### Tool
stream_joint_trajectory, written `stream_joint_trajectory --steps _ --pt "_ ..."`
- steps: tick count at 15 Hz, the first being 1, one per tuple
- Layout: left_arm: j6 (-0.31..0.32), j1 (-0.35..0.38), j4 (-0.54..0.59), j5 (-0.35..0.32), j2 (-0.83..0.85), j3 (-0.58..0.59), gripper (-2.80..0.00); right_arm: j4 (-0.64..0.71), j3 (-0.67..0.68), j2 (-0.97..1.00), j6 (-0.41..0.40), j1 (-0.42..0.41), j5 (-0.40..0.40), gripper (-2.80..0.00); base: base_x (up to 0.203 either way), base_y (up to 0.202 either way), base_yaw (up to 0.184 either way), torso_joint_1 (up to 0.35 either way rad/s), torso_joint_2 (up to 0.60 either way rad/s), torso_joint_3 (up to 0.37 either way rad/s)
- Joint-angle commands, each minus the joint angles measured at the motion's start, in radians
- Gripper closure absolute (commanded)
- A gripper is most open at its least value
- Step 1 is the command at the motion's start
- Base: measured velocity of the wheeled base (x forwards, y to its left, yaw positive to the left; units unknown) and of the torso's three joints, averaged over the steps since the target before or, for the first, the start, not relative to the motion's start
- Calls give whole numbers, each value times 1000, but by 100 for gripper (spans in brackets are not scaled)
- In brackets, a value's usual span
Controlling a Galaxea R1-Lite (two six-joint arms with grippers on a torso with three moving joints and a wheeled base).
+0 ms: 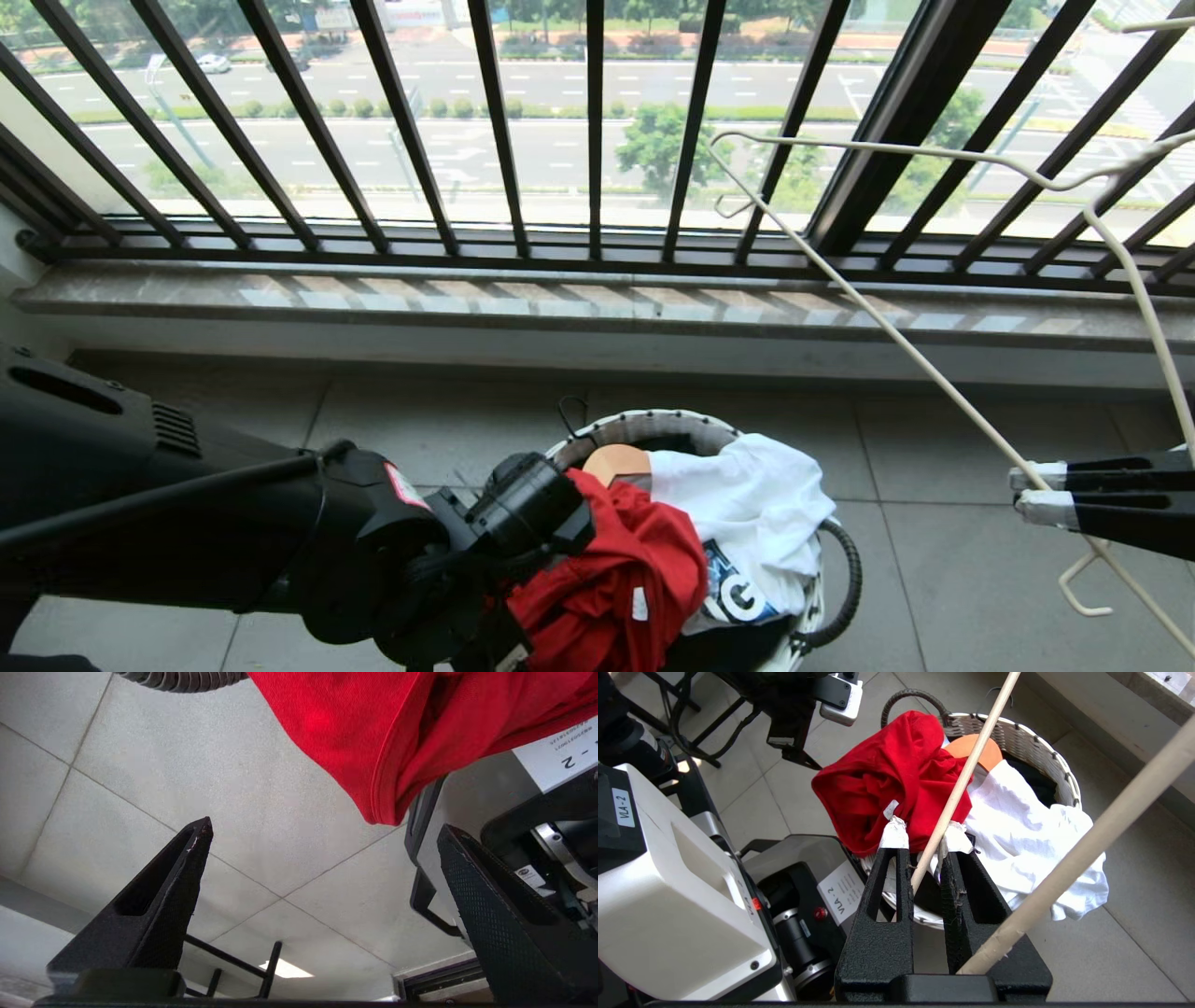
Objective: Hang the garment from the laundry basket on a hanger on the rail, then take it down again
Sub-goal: Pick up clothes from the basket
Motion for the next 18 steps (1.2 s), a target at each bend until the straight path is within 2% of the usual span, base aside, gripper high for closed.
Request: stream_joint_trajectory --steps 1,4,8,9,11,14,16,18 --pt "-14 0 -100 -3 66 1 -280 2 0 2 -3 0 5 0 0 0 0 0 0 0" --pt "-67 0 -229 2 107 2 -280 2 0 2 -3 0 5 0 0 0 0 0 0 0" --pt "-69 -3 -377 17 113 35 -280 2 0 2 -3 0 5 0 0 0 0 0 0 0" --pt "-63 -3 -421 46 117 46 -280 2 0 2 -3 0 5 0 0 0 0 0 0 0" --pt "-56 -5 -443 114 105 57 -280 2 0 2 -3 0 5 0 0 0 0 0 0 0" --pt "-42 0 -440 140 42 59 -280 2 0 2 -3 0 5 0 0 0 0 0 0 0" --pt "-23 28 -444 180 45 58 -280 2 0 2 -3 0 5 0 0 0 0 0 0 0" --pt "-15 35 -446 180 17 56 -280 2 0 2 -3 0 5 0 0 0 0 0 0 0"
